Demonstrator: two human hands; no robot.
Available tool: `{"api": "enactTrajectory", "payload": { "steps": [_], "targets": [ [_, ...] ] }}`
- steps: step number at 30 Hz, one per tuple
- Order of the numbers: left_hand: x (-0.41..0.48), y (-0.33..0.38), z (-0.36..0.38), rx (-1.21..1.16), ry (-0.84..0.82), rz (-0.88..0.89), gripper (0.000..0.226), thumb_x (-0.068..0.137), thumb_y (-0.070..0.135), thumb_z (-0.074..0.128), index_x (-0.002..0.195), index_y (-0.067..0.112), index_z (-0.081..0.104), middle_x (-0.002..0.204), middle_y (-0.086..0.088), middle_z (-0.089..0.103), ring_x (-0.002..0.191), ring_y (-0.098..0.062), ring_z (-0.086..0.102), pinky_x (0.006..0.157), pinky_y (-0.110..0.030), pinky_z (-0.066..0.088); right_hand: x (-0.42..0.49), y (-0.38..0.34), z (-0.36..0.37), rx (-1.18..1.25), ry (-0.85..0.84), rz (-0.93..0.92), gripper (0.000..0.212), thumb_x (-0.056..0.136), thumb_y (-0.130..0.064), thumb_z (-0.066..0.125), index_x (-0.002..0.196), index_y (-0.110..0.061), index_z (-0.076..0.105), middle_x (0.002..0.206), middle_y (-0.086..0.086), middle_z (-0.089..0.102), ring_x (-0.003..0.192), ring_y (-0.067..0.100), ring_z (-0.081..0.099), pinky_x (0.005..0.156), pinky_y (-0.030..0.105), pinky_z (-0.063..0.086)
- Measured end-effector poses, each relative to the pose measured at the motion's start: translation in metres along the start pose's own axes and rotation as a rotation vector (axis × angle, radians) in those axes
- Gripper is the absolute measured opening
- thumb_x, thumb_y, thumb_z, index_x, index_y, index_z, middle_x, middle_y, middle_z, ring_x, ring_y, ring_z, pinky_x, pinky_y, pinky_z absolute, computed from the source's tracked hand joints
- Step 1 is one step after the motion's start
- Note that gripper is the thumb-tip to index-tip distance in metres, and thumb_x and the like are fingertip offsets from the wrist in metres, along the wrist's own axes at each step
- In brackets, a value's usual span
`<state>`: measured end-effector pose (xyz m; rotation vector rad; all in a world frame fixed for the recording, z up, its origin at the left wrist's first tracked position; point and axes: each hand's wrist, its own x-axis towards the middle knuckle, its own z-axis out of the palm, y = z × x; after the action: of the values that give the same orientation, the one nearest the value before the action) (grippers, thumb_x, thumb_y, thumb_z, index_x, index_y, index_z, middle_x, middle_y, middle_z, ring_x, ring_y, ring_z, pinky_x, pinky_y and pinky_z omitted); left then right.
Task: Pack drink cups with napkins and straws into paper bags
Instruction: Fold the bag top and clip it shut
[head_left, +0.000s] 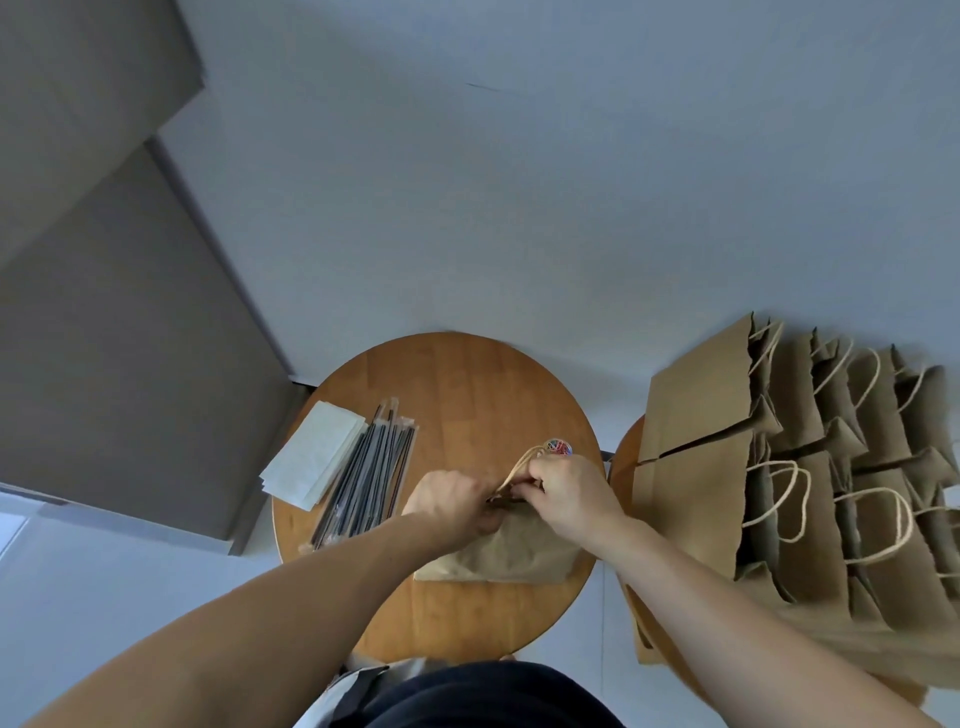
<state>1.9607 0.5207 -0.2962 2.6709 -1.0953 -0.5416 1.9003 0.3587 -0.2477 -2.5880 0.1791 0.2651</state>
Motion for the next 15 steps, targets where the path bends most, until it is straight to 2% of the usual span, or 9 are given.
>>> {"api": "enactTrajectory", "payload": {
  "steps": [5, 10, 15],
  "targets": [
    [0.001, -0.006, 0.005, -0.012, 0.071, 0.066, 0.029, 0.096, 0.047, 0.050, 0.114, 0.029, 0.064, 0.103, 0.003, 0.069, 0.092, -0.023, 0.066, 0.069, -0.032, 0.045, 0.000, 0.007, -0.004, -0.009, -0.061, -0.048, 0.017, 0.096, -0.021, 0.061, 0.104, -0.015, 0.073, 0.103, -0.002, 0.072, 0.097, 0.015, 0.062, 0.076, 0.017, 0.039],
    [0.004, -0.009, 0.001, -0.057, 0.064, 0.089, 0.031, 0.102, 0.044, 0.042, 0.110, 0.025, 0.065, 0.103, 0.004, 0.067, 0.093, -0.021, 0.063, 0.068, -0.030, 0.040, 0.003, 0.011, -0.005, -0.007, -0.135, 0.002, 0.011, 0.096, -0.023, 0.059, 0.105, -0.023, 0.066, 0.104, -0.006, 0.070, 0.098, 0.013, 0.063, 0.085, 0.029, 0.051],
    [0.004, -0.003, -0.002, -0.089, 0.006, 0.033, 0.030, 0.102, 0.041, 0.040, 0.103, 0.023, 0.064, 0.096, -0.001, 0.068, 0.089, -0.025, 0.063, 0.065, -0.029, 0.037, 0.010, 0.012, -0.004, -0.076, -0.163, -0.019, 0.017, 0.094, -0.022, 0.062, 0.107, -0.021, 0.073, 0.109, -0.005, 0.071, 0.102, 0.012, 0.062, 0.089, 0.026, 0.049]
  ]
}}
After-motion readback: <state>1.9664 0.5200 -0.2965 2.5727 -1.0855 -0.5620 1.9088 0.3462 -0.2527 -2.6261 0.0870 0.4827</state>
